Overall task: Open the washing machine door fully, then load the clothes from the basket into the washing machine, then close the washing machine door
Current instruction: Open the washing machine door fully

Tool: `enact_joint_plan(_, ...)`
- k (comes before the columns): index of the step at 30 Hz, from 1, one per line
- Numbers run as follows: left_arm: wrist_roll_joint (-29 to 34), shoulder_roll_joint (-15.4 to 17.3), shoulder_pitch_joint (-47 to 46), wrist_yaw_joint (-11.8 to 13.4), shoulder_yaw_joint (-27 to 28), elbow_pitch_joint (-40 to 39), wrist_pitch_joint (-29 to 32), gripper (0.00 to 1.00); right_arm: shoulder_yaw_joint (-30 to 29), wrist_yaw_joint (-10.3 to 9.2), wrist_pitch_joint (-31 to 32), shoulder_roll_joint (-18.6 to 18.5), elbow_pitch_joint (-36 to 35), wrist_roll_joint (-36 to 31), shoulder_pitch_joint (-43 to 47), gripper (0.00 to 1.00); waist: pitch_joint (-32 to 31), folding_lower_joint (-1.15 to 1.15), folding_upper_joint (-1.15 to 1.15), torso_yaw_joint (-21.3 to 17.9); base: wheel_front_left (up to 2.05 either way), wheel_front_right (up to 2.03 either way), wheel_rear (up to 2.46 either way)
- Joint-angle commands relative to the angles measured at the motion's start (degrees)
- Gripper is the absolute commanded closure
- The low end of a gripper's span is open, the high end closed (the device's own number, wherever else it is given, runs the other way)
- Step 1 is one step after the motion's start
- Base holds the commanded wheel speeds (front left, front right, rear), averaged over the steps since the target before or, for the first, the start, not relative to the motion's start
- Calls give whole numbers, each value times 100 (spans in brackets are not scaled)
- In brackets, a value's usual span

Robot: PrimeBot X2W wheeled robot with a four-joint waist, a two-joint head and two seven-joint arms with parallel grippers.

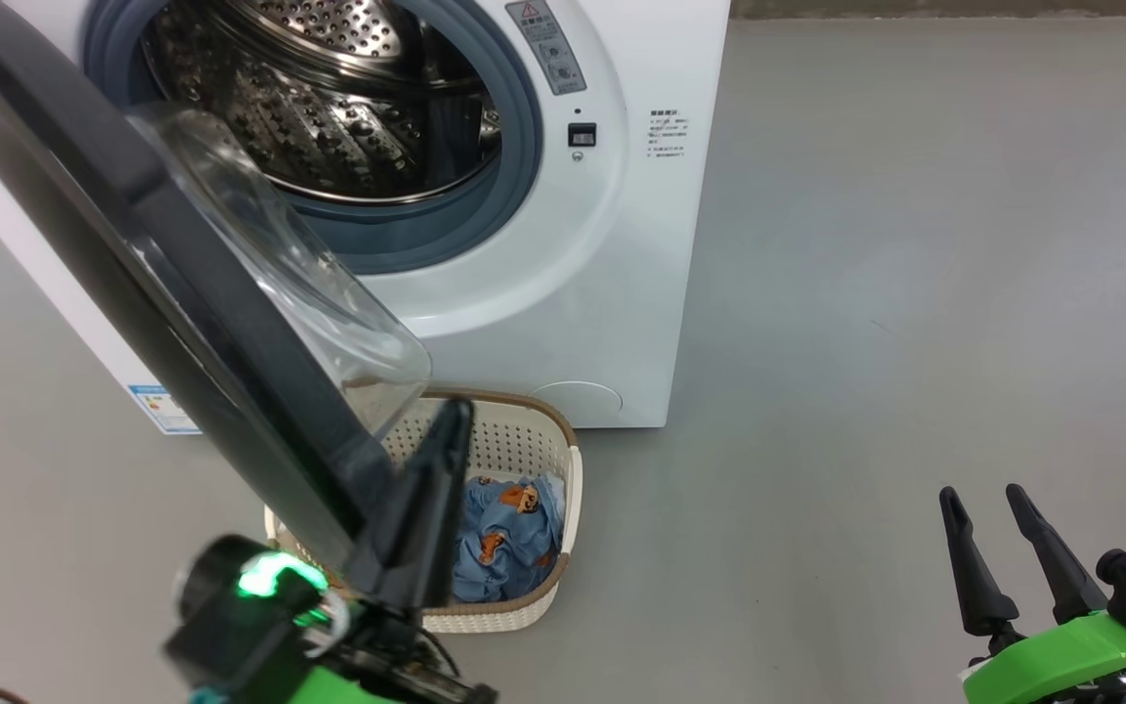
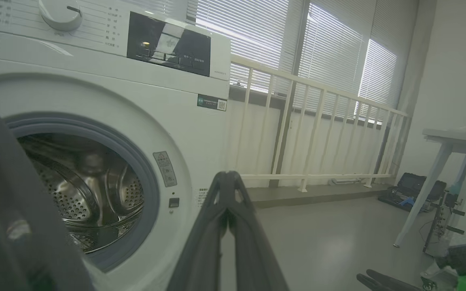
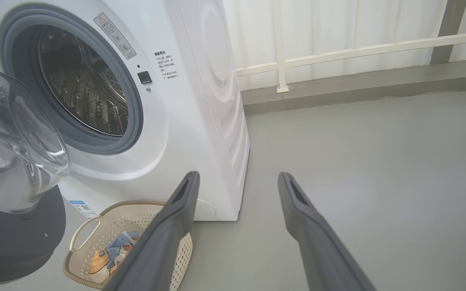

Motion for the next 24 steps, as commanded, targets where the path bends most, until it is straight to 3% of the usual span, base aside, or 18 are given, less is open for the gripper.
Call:
enact_joint_plan(1,-92,12,-63,76,73,8,-13,100,90,33,-71,-100,-133,-55,-39,0,10,0,0,-20,0,0,0)
enact_joint_plan(10,-418,1,-256,390,-224,1054,-195,100,93,33,-71,-98,-152,-88,-80,0,114,0,0,-64,0,0,0)
enact_joint_plan(24,-653,3,-453,586,-152,1882,-443,100,92,33,-71,-119,-203,-111,-103,0,191,0,0,-21,0,0,0)
